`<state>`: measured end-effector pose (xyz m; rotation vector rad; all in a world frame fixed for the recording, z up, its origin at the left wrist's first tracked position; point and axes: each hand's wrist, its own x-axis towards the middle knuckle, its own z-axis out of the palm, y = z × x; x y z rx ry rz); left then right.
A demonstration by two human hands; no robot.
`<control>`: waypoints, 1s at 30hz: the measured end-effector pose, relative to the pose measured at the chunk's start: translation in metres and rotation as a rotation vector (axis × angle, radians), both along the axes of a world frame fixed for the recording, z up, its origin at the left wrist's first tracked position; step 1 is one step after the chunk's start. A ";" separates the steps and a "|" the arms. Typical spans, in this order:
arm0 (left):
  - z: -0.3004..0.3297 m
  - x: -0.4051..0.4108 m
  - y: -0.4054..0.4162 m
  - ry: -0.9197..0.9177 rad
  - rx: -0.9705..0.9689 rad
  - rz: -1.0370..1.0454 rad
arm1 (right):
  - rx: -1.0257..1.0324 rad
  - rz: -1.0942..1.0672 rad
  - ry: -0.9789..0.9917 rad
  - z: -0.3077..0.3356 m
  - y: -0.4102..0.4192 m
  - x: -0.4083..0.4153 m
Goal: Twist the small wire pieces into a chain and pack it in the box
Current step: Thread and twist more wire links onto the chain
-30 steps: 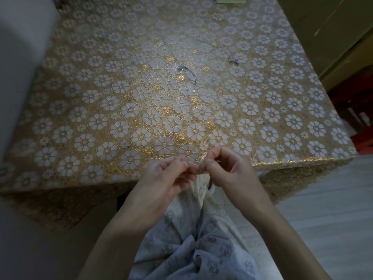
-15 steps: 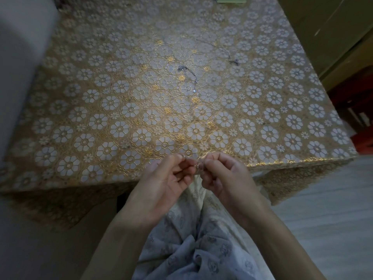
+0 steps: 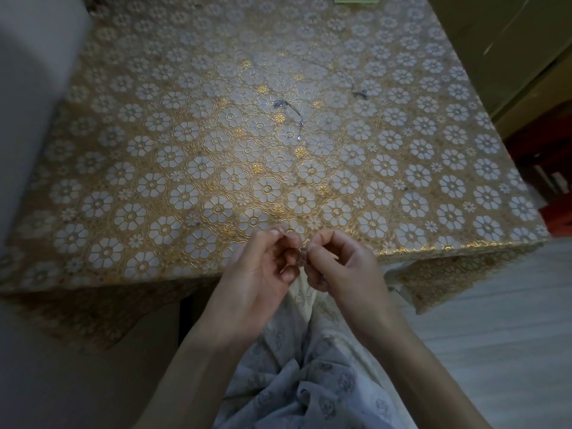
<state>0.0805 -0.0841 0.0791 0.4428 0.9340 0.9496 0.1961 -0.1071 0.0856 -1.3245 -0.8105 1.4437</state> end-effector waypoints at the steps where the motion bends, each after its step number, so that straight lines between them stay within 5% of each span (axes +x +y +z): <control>1: 0.000 0.000 0.001 0.004 -0.019 0.013 | 0.019 0.003 -0.027 0.000 0.000 0.000; 12: -0.005 0.007 0.003 0.042 -0.142 0.103 | 0.112 -0.028 -0.148 -0.005 -0.003 -0.001; 30: -0.002 0.008 -0.003 -0.049 -0.056 0.036 | 0.048 -0.038 0.040 -0.003 -0.003 -0.003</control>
